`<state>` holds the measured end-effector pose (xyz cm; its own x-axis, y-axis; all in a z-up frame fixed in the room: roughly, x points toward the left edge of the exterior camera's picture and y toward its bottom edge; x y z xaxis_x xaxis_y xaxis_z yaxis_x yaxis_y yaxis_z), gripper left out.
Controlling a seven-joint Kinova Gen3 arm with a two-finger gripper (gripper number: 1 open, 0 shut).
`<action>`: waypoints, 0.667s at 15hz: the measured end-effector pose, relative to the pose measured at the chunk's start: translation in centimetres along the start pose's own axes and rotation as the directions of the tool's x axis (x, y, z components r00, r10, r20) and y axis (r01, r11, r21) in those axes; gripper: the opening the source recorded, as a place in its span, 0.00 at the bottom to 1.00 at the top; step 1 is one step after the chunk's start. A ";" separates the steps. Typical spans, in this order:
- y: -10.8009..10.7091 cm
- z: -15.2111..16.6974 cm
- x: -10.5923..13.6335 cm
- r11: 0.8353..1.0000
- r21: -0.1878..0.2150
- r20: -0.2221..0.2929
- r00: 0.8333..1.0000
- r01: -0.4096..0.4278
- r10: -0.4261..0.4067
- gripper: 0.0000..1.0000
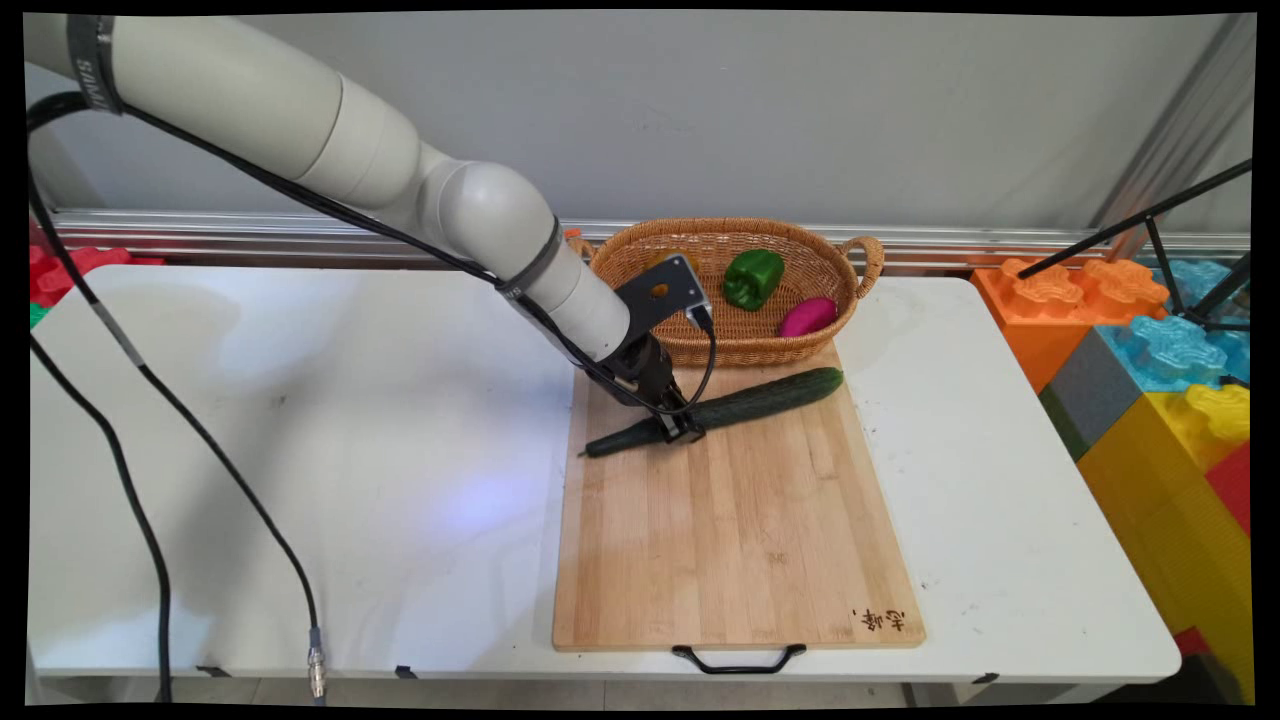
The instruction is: Place the picked object in the vegetable basket
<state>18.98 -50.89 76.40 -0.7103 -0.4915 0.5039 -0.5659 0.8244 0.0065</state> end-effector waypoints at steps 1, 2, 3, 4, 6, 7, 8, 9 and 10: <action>0.2 -0.4 0.2 1.000 -0.006 -0.003 1.000 0.003 -0.003 0.00; 0.3 -0.7 0.4 1.000 -0.009 -0.006 1.000 0.004 -0.004 0.00; 0.6 -1.2 0.6 1.000 -0.015 -0.010 1.000 0.008 -0.008 0.00; 0.8 -1.7 0.9 1.000 -0.019 -0.014 1.000 0.009 -0.010 0.00; 1.3 -3.0 1.7 1.000 -0.028 -0.025 1.000 0.012 -0.013 0.00; 1.8 -3.9 2.4 0.999 -0.035 -0.033 0.999 0.013 -0.014 0.00; 2.1 -4.5 2.9 0.999 -0.040 -0.041 0.999 0.013 -0.014 0.00; 2.5 -5.5 3.8 0.999 -0.047 -0.054 0.998 0.012 -0.014 0.00; 2.8 -6.1 4.4 0.999 -0.051 -0.063 0.998 0.011 -0.014 0.00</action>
<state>16.81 -49.03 83.88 -0.6743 -0.4844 0.5574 -0.5513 0.8324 0.0564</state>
